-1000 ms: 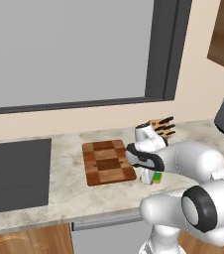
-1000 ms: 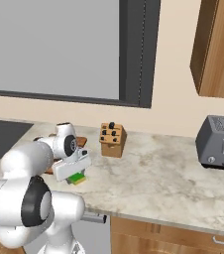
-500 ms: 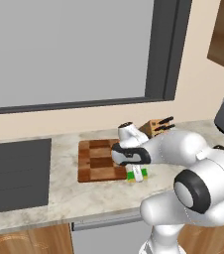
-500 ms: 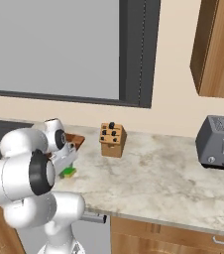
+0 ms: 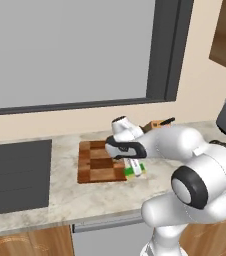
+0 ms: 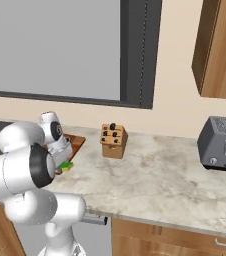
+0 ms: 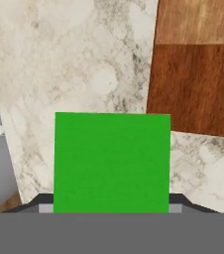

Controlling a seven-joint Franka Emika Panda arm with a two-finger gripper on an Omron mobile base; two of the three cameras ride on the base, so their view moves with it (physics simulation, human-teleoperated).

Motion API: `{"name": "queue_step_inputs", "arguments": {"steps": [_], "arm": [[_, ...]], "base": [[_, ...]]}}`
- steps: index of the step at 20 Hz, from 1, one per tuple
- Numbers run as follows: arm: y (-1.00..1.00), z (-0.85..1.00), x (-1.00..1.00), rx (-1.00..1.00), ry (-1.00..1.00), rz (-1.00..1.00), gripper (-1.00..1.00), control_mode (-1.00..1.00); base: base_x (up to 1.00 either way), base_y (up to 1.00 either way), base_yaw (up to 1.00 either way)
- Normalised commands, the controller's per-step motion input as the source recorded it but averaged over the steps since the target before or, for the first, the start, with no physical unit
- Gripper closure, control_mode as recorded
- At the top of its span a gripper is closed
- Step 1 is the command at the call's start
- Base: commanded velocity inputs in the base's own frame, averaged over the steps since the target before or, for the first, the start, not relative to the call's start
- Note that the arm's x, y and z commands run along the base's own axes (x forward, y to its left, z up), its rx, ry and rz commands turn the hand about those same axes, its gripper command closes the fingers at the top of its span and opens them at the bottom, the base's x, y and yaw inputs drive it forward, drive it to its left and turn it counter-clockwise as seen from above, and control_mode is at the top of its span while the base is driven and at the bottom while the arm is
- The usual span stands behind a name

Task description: Pick up the sponge from the counter and clean the cutting board by briefly scrubbing or pressing down on the cutting board. Once finished, release the sponge.

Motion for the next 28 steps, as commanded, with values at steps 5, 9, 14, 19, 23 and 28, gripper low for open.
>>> {"name": "queue_step_inputs", "arguments": {"steps": [5,9,14,19,23,28], "arm": [[0.39,0.07,0.08,0.00,0.03,0.00,1.00,-1.00],[0.33,-0.14,0.11,0.00,0.00,0.00,1.00,-1.00],[0.24,-0.25,0.15,0.02,0.00,0.00,1.00,-1.00],[0.10,-0.34,0.10,0.06,0.00,0.00,1.00,-1.00],[0.00,-0.29,0.13,0.12,0.00,0.00,1.00,-1.00],[0.00,-0.21,0.26,0.09,-0.02,0.00,1.00,-1.00]], "base": [[0.00,0.00,0.00],[0.00,0.00,0.00],[0.00,0.00,0.00],[0.00,0.00,0.00],[0.00,0.00,0.00],[0.00,0.00,0.00]]}}
